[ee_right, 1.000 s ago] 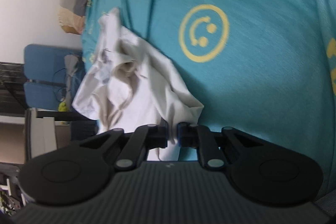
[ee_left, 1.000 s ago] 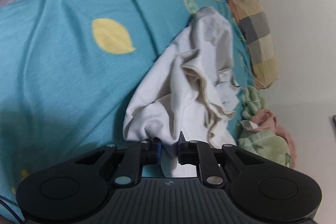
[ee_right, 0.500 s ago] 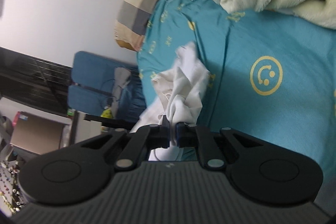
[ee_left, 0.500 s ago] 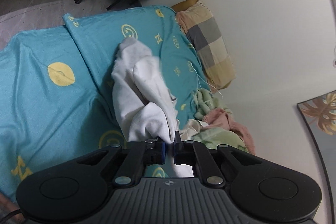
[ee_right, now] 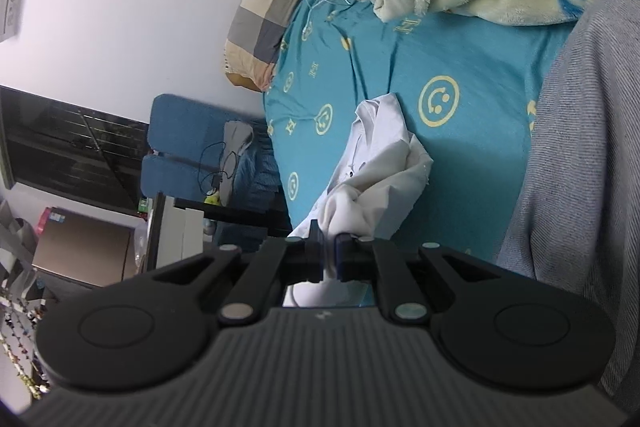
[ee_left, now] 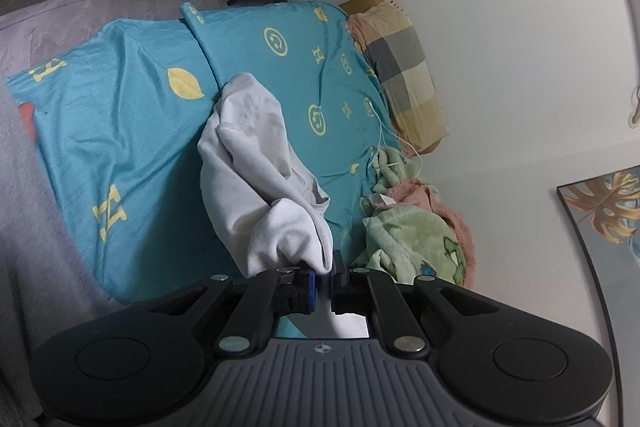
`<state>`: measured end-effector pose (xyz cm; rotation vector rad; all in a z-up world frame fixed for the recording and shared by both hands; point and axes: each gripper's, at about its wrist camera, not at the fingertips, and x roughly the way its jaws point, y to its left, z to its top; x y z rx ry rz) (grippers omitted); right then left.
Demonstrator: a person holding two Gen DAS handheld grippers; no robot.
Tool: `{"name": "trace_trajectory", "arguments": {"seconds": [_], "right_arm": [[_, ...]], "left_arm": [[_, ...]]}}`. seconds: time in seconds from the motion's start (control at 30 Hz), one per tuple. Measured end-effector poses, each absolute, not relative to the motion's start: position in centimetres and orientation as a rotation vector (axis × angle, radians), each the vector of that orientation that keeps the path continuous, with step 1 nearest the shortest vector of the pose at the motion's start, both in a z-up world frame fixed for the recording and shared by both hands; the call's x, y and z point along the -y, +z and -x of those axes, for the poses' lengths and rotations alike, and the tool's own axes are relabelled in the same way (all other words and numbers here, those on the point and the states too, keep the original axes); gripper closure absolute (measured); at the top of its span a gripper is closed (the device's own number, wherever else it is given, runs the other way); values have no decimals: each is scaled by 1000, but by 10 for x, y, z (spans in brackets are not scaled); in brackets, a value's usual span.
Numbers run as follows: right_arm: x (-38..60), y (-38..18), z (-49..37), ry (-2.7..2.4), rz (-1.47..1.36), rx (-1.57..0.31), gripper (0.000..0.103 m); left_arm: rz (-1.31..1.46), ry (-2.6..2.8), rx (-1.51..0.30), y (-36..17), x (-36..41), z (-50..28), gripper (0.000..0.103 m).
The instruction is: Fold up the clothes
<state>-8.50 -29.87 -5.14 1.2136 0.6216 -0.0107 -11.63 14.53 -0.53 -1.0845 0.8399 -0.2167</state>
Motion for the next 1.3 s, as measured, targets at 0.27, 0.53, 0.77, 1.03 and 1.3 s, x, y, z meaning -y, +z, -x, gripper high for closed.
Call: {"name": "trace_trajectory", "arguments": {"seconds": [0.27,0.53,0.77,1.03,1.3], "right_arm": [[303,-50,-7,-44,-1199,-638,95],[308,-98,-134,-120,-1187,-727,95],[311,-161,-210,-149,-1132,-821,94],[296,-156,-222,-44,-848,-837,91],[266,-122,-194,72,-534,-711,46]], "left_arm": [[1086,-163,-839,-5,-126,8,95],[1043,-134,-911,-68,-110,-139,94],[958,-116,-976,-131,-104,-206,94],[760,-165,-947,-126,-90,-206,72],[258,-271,-814,-93,-40,-169,42]]}}
